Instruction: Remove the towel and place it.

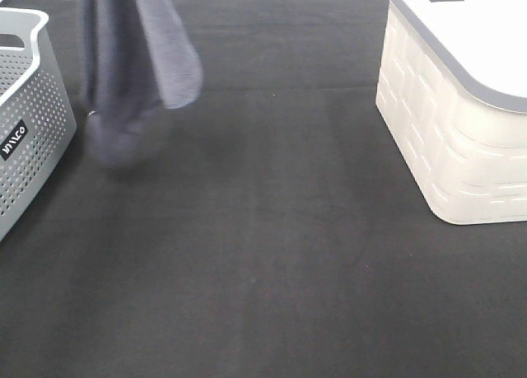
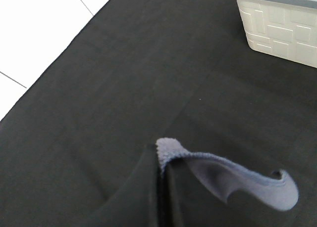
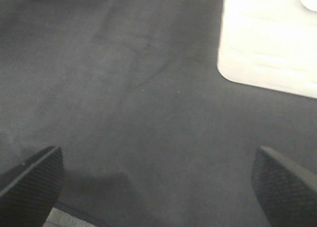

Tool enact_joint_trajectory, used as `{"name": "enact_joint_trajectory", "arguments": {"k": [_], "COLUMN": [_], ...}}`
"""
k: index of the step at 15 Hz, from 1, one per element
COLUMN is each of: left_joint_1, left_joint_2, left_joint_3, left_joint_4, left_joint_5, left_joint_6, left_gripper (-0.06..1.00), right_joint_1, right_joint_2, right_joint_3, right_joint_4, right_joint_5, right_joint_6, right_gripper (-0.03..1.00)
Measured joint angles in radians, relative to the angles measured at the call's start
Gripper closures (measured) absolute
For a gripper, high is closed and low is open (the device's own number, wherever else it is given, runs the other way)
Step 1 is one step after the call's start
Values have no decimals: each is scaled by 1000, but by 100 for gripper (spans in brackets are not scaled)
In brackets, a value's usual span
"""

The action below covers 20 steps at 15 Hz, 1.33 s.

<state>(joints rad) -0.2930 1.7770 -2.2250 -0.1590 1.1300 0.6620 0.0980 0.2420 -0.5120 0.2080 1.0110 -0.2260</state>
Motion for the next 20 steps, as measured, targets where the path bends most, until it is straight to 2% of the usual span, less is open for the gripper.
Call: {"name": "enact_joint_trajectory", "arguments": {"k": [4, 9, 11, 17, 20], "left_joint_1": [0, 0, 0, 0, 0], "left_joint_2": [10, 11, 11, 11, 11], "left_joint_3": [-1, -1, -1, -1, -1], "left_joint_4": [1, 4, -5, -18, -35], "left_joint_5": [36, 50, 50, 50, 51], "left_joint_6": [-27, -27, -27, -27, -27], "left_gripper": [94, 94, 94, 94, 94], "right_joint_1": [0, 0, 0, 0, 0], "right_joint_2": [184, 294, 351, 559, 596], "right_joint_3": [-11, -14, -14, -44, -46], "right_joint_4": [44, 78, 135, 352, 406], "right_joint_5": [-137, -277, -325, -359, -366], "right_joint_6": [-109, -115, -119, -330, -403], "right_gripper": [-1, -1, 0, 1, 1]}}
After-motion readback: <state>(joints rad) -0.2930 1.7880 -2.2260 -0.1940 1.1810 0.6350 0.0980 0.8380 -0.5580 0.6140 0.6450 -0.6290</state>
